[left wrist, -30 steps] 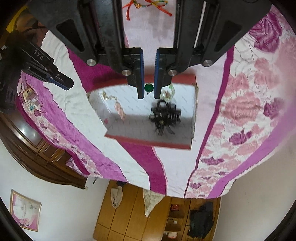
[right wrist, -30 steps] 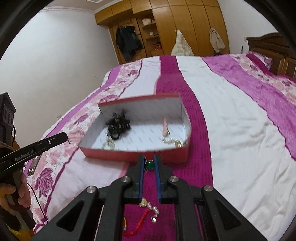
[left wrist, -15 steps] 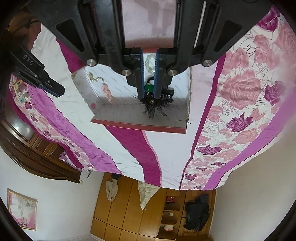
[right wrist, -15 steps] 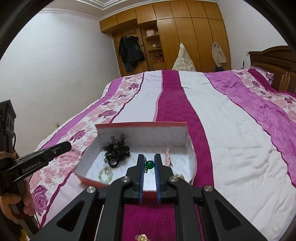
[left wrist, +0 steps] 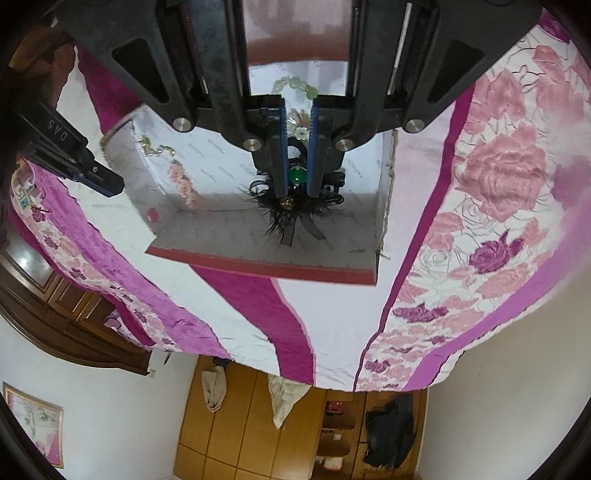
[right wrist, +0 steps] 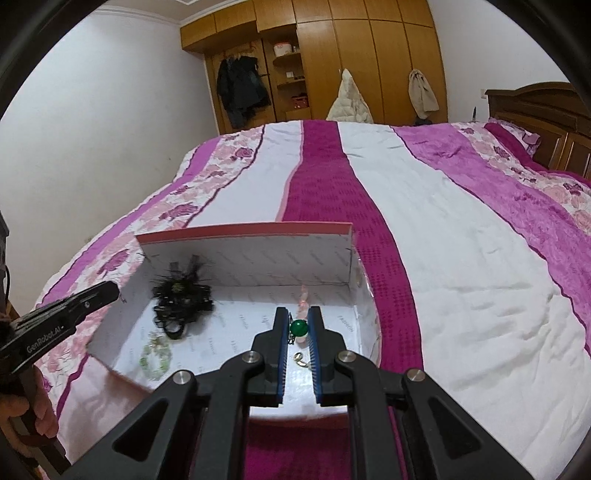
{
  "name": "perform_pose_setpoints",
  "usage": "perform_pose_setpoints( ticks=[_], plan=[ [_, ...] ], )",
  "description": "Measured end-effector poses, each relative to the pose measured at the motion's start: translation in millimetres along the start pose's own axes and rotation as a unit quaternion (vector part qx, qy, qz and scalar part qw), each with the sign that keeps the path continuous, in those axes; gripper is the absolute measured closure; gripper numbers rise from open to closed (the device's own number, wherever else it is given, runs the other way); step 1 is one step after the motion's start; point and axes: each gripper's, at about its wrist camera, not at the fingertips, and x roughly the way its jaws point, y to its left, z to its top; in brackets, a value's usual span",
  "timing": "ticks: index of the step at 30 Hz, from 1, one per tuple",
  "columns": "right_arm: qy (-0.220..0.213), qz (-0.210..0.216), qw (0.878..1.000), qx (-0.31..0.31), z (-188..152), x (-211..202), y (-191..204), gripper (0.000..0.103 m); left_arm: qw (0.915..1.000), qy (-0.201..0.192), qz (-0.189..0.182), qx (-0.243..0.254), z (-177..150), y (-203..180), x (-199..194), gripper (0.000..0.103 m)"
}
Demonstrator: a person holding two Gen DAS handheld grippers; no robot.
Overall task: Organize jewelry
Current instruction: 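Carry both earrings into the red box and open both tools, then withdraw both tools from the box toward the remaining jewelry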
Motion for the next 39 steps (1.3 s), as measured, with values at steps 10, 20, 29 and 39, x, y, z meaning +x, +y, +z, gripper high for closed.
perform_pose_setpoints(
  ticks=[10,20,29,39],
  plan=[
    [0.023,-0.013,1.000,0.002,-2,32,-13,0.091,0.9995,0.027,0.018,-0.003,-10,6,28,0.102],
    [0.043,-0.027,0.999,0.015,-7,50,-24,0.091,0.9991,0.033,0.025,-0.007,-14,9,39,0.102],
    [0.044,-0.026,0.998,0.027,-8,53,-26,0.090,0.9992,0.035,0.013,-0.011,-12,9,38,0.093],
    [0.036,-0.013,0.999,0.026,-1,40,-22,0.066,0.9992,0.037,0.002,-0.016,-4,9,27,0.061]
  ],
)
